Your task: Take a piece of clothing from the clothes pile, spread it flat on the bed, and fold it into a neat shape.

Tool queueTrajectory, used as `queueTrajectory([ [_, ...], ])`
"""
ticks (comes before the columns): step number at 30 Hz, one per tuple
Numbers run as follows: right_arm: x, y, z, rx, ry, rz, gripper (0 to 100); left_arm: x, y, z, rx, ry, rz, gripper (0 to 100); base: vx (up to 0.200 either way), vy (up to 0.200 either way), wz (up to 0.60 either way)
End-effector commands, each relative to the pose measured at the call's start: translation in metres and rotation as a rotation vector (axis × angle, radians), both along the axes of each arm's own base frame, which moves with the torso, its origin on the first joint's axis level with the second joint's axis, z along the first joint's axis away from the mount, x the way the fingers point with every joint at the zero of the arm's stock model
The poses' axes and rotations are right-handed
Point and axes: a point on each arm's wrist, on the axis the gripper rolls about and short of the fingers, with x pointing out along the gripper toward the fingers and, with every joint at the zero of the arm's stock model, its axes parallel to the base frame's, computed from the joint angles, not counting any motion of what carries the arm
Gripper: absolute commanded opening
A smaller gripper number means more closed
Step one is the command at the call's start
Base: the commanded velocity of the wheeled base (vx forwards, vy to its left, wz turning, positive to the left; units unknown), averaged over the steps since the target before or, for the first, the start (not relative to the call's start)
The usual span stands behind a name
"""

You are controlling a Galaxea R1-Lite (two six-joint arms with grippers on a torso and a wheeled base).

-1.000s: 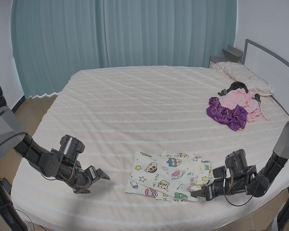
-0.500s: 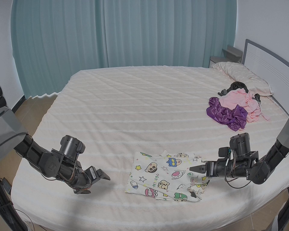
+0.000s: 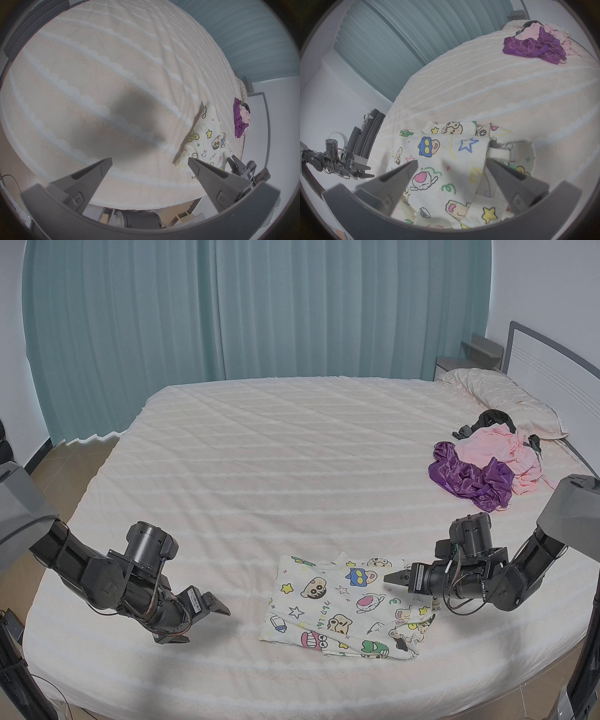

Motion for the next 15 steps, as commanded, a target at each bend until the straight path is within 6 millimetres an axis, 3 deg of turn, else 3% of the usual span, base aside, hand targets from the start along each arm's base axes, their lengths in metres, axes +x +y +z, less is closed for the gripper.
queueTrajectory([
  [1,0.009,0.001,-0.012,-0.004,0.016,-0.007,0,0.000,0.000,-0.001,0.001,0.004,0.000,100,0.000,0.000,0.00],
  [15,0.036,-0.018,-0.004,0.035,-0.029,-0.151,0,0.000,-0.001,-0.003,0.002,0.013,-0.003,100,0.000,0.000,0.00],
])
